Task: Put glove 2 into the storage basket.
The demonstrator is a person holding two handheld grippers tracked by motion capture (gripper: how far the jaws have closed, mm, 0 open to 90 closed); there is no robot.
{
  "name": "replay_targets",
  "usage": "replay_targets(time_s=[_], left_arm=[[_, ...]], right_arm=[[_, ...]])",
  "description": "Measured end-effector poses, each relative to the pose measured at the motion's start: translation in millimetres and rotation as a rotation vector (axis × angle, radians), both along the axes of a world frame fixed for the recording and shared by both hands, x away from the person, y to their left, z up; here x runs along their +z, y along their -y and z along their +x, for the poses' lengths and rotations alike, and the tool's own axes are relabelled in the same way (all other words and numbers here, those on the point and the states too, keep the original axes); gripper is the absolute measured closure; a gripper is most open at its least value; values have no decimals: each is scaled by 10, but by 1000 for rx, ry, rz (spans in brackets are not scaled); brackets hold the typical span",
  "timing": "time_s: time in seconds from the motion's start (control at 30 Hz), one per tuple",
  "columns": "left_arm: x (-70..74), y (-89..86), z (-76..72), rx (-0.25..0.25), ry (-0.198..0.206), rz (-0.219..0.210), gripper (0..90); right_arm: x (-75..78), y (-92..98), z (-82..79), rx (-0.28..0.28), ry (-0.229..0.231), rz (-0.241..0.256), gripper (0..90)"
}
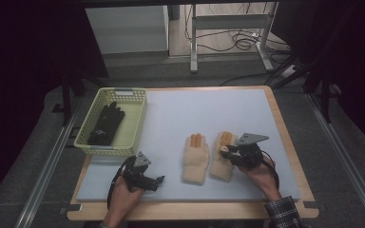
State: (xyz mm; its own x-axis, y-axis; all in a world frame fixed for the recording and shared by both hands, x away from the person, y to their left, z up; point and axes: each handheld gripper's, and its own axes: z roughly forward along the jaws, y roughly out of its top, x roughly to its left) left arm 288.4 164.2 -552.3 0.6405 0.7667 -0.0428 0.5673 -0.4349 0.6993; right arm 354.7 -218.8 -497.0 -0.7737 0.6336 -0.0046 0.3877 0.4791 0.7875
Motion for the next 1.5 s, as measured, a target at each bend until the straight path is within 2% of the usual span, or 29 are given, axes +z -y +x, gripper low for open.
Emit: replay_targets(time_s=[0.3,0.43,0.5,0.63,0.67,0.7,0.77,0.83,0.9,0.97,1.0,1.1,1.13,1.17,1.2,1.23,1.27,1.4,1.43,1.47,1.5], left_arm=[[0,0,0,0,0,-1,2],[-1,1,-1,2,1,-1,2],[0,-1,1,0,2,0,2],[0,-1,0,0,2,0,3],[0,0,0,0,2,0,3],[0,0,0,0,2,0,3],[0,-1,-1,0,2,0,3],[0,-2,0,-2,2,2,2],[1,-2,0,-2,2,2,2],[1,-2,0,-2,2,2,3],[0,-1,-1,-1,0,1,3],[0,-1,-1,-1,1,1,3],[0,-1,-1,-1,1,1,3],[0,-1,-1,-1,1,1,2],[0,-1,-1,-1,0,1,2],[0,-1,-1,-1,0,1,2],[0,-1,0,-1,0,1,3],[0,0,0,0,0,1,2],[0,0,0,0,0,1,2],[0,-1,0,-1,0,1,2],[0,-1,0,-1,0,1,2]], right_arm=[[309,-204,-183,71,6,69,634],[429,-411,-202,120,-8,96,634],[437,-543,-198,136,-9,89,633],[347,-787,-163,147,-7,37,629],[347,-787,-163,147,-7,37,629],[240,-865,-128,138,-10,0,621],[194,-885,-116,136,-12,-10,612],[32,-928,-77,136,-48,-26,558],[-66,-947,-71,130,-56,-35,482],[-101,-944,-77,128,-58,-32,452],[-53,-916,-89,127,-52,-20,415],[24,-849,-102,124,-33,-5,404],[90,-747,-109,111,-12,4,402],[90,-747,-109,111,-12,4,402],[120,-624,-108,89,2,9,402],[120,-624,-108,89,2,9,402],[106,-500,-100,57,3,14,414],[-15,-328,-108,35,-41,7,627],[-15,-328,-108,35,-41,7,627],[-88,-300,-146,44,-52,-3,714],[-88,-300,-146,44,-52,-3,714]])
